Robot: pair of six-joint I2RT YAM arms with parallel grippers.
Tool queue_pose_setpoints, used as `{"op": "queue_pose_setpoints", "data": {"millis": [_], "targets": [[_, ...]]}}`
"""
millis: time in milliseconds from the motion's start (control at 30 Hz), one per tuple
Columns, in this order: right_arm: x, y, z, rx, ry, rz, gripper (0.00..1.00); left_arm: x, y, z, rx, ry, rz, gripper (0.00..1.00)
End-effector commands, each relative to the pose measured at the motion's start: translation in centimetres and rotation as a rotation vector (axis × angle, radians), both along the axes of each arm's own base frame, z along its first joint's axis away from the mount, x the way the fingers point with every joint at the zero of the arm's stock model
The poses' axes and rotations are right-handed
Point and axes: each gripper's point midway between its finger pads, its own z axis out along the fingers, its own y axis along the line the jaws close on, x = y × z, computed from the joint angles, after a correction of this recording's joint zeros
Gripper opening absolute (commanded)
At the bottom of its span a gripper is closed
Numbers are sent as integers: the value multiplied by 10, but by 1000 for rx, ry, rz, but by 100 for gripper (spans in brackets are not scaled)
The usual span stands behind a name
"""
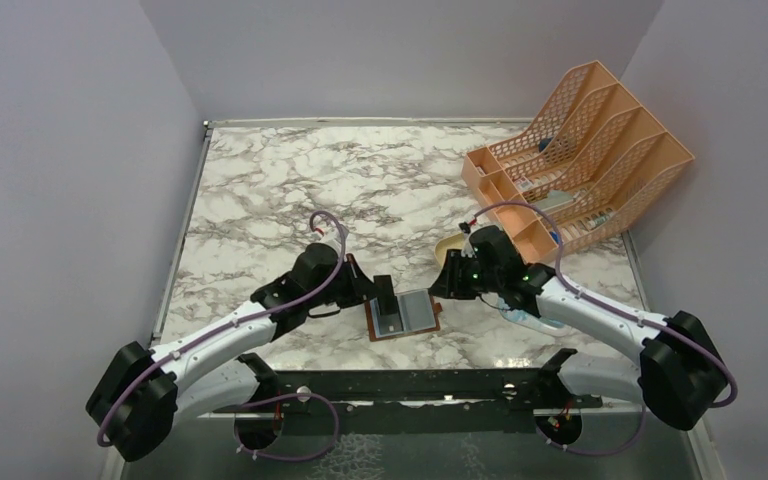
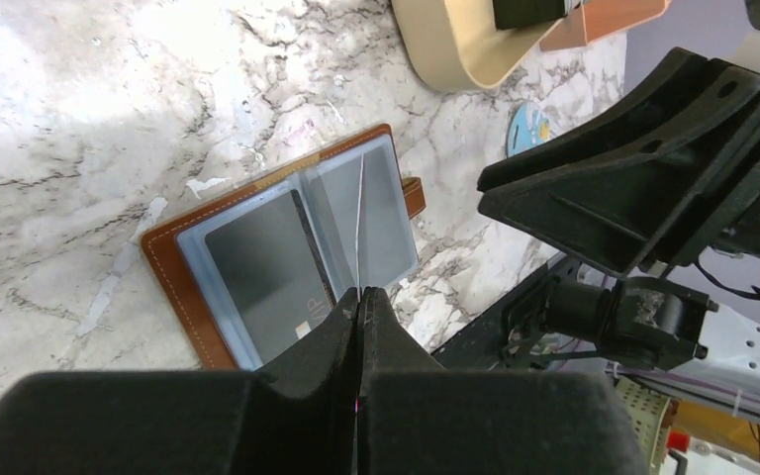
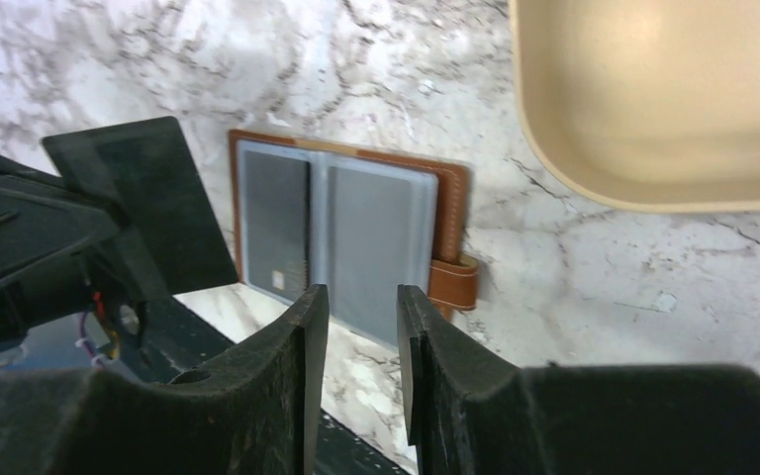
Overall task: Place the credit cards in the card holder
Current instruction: Insert the credit card into the card holder.
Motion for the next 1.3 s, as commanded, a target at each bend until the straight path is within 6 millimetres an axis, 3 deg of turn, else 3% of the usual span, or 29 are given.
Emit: {"op": "queue_pose_setpoints", "data": {"millis": [0, 433, 933, 1267], "targets": [[-4, -10, -25, -86, 14, -8, 32, -4, -12, 0, -68, 29, -65, 0], [-22, -9, -58, -133, 66, 16, 27, -10, -26, -24, -111, 136, -116, 0], [-39, -10, -76, -158, 107, 31, 16, -14, -25, -45, -73, 175, -136, 0], [-38, -15, -77, -187, 96, 16, 13, -16, -25, -61, -38, 211, -150, 0]]}}
